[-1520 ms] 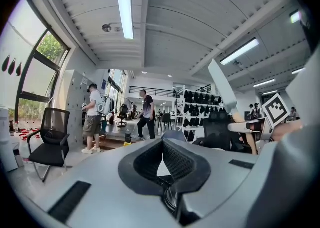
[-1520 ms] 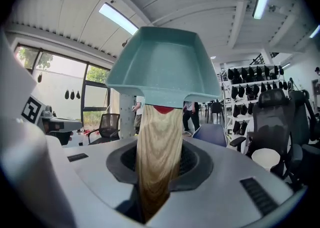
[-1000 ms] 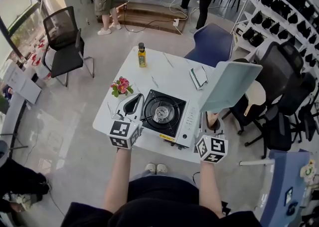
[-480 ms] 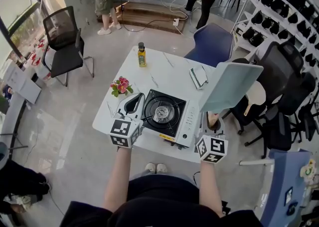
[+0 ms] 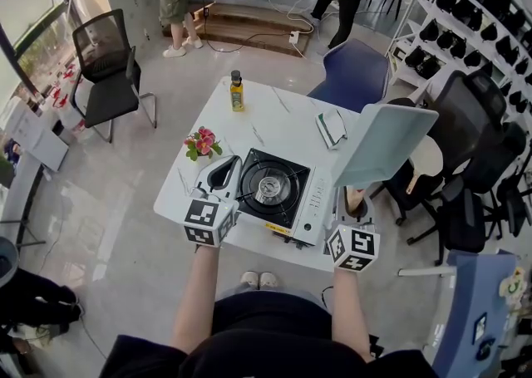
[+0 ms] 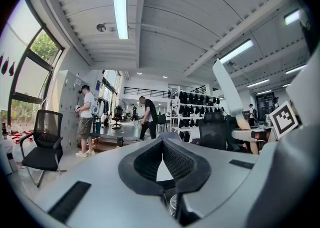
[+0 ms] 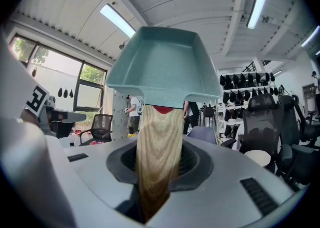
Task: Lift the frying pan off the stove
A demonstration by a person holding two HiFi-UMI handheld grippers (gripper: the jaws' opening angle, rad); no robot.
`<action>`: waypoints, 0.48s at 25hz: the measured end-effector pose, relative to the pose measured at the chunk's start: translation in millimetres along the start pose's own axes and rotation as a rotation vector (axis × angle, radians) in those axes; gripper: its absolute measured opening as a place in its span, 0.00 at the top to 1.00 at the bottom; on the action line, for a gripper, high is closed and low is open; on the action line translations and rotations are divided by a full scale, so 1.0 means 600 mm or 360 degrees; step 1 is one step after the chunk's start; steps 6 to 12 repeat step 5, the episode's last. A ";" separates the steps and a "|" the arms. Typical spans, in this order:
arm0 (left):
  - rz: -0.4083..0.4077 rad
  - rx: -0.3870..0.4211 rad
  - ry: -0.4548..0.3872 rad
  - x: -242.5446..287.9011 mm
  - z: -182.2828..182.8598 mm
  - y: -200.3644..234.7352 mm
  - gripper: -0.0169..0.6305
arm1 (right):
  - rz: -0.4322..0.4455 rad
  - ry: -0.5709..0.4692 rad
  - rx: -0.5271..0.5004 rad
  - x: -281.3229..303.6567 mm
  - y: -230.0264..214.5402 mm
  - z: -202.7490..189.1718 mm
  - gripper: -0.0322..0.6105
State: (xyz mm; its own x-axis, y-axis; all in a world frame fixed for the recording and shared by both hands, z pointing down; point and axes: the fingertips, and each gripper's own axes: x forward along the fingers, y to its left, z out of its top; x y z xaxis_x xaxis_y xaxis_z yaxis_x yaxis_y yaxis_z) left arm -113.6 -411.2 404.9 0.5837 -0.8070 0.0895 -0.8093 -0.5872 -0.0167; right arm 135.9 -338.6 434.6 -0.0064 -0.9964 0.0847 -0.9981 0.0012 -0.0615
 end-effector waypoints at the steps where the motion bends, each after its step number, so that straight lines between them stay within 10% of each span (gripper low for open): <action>1: -0.0001 0.0000 -0.0002 0.000 0.000 0.000 0.94 | -0.0002 0.0000 -0.0005 -0.001 0.000 0.000 0.79; 12: -0.0006 0.0003 -0.0007 -0.003 0.000 0.000 0.94 | -0.0005 0.0008 -0.0029 -0.001 0.002 0.000 0.79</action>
